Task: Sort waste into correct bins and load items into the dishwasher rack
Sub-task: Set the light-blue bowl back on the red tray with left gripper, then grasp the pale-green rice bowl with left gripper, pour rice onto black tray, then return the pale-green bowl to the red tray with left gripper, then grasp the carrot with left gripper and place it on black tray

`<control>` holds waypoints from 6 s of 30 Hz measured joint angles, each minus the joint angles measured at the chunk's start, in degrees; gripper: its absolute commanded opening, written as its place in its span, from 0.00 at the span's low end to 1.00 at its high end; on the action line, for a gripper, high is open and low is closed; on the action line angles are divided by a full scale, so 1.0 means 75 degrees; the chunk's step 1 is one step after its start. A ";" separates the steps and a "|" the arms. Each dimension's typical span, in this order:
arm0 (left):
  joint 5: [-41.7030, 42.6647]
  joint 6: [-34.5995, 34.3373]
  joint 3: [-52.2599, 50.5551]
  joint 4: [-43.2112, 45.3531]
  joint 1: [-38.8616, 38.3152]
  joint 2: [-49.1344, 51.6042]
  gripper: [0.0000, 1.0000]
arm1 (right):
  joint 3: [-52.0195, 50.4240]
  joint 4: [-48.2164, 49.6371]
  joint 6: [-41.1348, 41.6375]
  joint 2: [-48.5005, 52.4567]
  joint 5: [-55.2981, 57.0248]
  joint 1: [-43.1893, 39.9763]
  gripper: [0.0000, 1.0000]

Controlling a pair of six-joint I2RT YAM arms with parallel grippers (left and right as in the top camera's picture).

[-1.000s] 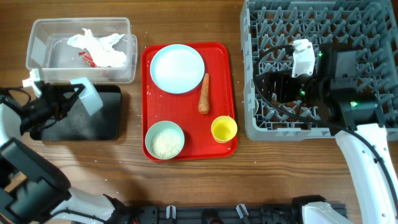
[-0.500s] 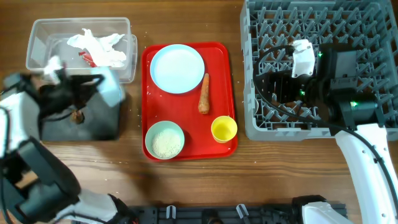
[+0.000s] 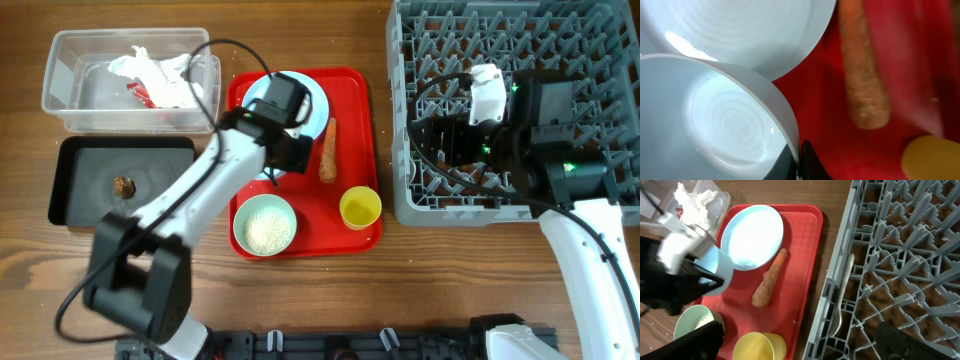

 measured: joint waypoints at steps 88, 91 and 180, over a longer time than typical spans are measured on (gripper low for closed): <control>1.1383 0.2346 0.0446 -0.3325 0.9474 0.1387 0.04 | 0.0000 -0.0085 0.0000 0.0000 0.0000 0.0000 1.00; 1.1677 0.2343 0.0446 -0.3652 0.9515 0.1387 0.04 | 0.0000 -0.0085 0.0000 0.0000 0.0000 0.0000 1.00; -0.0399 -0.2034 0.1632 0.0664 -0.1367 0.2658 0.04 | 0.0000 -0.0085 0.0000 0.0023 0.0000 0.0000 1.00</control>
